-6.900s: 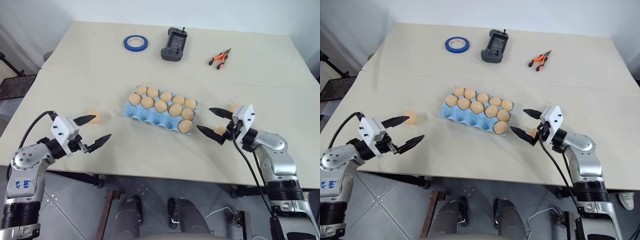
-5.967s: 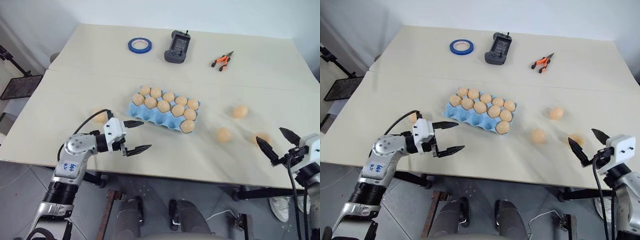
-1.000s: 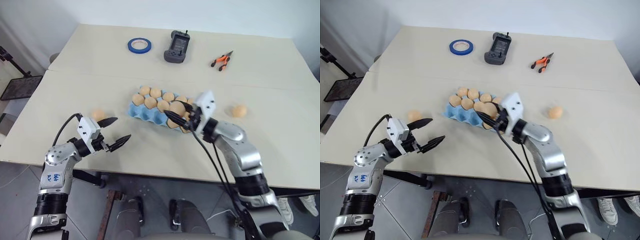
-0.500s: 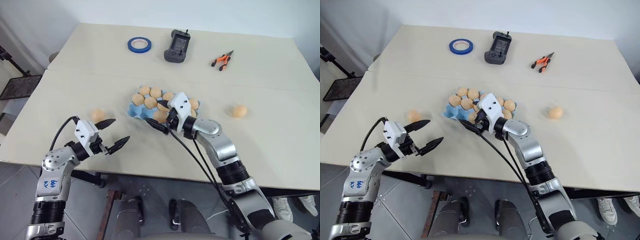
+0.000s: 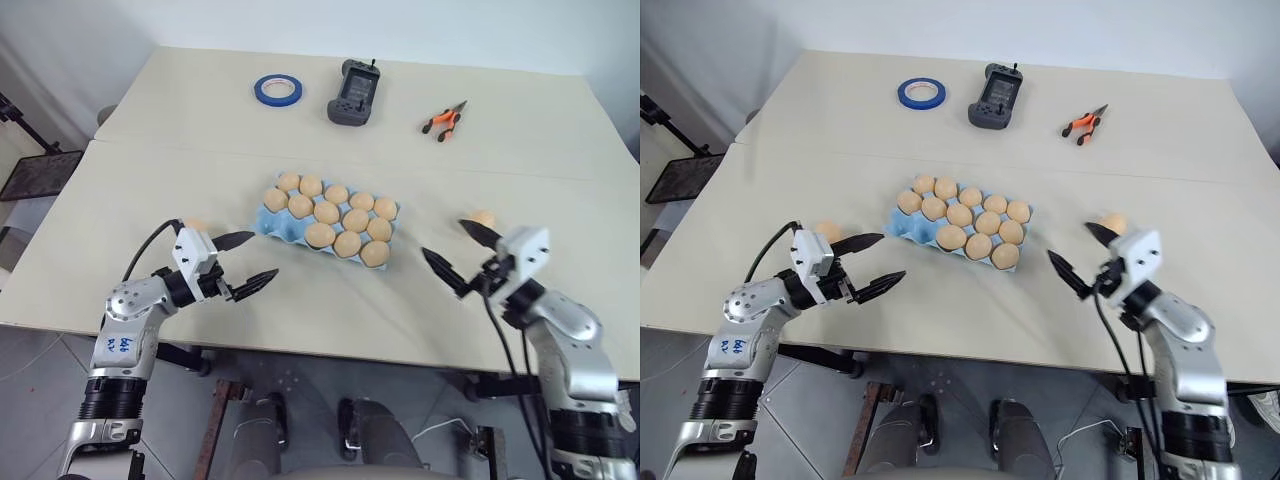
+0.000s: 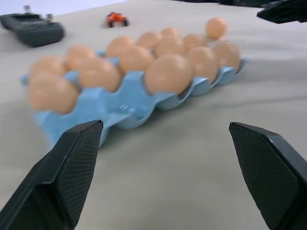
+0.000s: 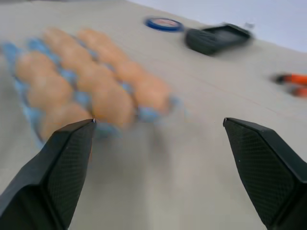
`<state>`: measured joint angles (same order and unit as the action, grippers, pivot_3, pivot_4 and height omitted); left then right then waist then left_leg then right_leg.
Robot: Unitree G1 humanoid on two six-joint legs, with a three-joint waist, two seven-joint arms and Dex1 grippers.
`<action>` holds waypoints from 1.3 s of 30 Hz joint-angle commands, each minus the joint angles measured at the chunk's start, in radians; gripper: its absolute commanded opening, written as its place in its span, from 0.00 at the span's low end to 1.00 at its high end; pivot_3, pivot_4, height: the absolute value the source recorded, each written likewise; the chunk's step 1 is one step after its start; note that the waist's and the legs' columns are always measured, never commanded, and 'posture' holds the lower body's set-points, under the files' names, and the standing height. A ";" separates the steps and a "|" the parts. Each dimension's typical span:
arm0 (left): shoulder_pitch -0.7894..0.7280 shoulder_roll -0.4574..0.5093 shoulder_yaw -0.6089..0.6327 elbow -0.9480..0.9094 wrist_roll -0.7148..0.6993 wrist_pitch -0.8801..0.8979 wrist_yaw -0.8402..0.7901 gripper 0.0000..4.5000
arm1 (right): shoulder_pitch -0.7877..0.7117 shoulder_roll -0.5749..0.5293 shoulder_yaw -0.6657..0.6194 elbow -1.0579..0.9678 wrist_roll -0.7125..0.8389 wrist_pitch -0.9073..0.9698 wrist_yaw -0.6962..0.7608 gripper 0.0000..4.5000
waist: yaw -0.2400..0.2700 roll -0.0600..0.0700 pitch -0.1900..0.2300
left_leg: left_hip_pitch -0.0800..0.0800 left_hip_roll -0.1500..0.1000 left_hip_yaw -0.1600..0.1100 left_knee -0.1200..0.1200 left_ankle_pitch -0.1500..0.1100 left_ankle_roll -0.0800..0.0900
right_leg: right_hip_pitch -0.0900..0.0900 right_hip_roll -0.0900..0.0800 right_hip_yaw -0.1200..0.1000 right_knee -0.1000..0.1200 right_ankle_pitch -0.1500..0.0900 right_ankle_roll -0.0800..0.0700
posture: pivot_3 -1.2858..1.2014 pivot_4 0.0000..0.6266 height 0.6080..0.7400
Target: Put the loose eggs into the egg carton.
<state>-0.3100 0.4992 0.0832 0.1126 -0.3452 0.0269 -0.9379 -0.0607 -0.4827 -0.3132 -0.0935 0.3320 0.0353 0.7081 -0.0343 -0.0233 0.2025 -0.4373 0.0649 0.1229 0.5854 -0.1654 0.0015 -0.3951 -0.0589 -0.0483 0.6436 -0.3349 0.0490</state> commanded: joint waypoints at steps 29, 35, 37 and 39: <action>-0.151 -0.081 -0.113 0.083 0.055 -0.098 -0.059 1.00 | -0.425 -0.042 0.048 0.602 -0.107 -0.001 -0.160 0.99 | -0.017 0.001 0.000 | 0.000 -0.001 -0.001 0.007 0.004 0.005 | 0.001 -0.001 0.000 0.006 0.001 0.001 | 0.52 0.24 1.00; -0.109 -0.065 -0.096 0.039 0.050 -0.092 -0.041 1.00 | -0.552 -0.041 0.097 0.779 -0.176 -0.030 -0.203 0.95 | -0.013 0.001 0.000 | -0.001 -0.001 0.000 0.007 0.004 0.006 | 0.001 -0.001 0.000 0.006 0.000 0.001 | 0.52 0.24 1.00; -0.092 -0.059 -0.088 0.020 0.046 -0.090 -0.029 1.00 | -0.573 -0.034 0.098 0.804 -0.173 -0.046 -0.198 0.86 | -0.014 0.001 0.000 | 0.000 -0.001 -0.001 0.007 0.004 0.006 | 0.001 -0.001 0.000 0.006 0.000 0.001 | 0.52 0.24 1.00; -0.077 -0.052 -0.076 0.005 0.041 -0.089 -0.015 1.00 | -0.580 -0.024 0.100 0.806 -0.166 -0.071 -0.184 0.72 | -0.014 0.002 0.000 | 0.000 -0.001 -0.001 0.007 0.004 0.006 | 0.001 -0.001 0.000 0.007 0.000 0.001 | 0.52 0.24 1.00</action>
<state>-0.3887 0.4363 -0.0171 0.1645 -0.2886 -0.0552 -0.9677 -0.6191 -0.5011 -0.2027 0.7189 0.1572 0.0015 0.5158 -0.0485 -0.0217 0.2023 -0.4378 0.0640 0.1220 0.5923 -0.1613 0.0070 -0.3946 -0.0600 -0.0480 0.6503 -0.3346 0.0504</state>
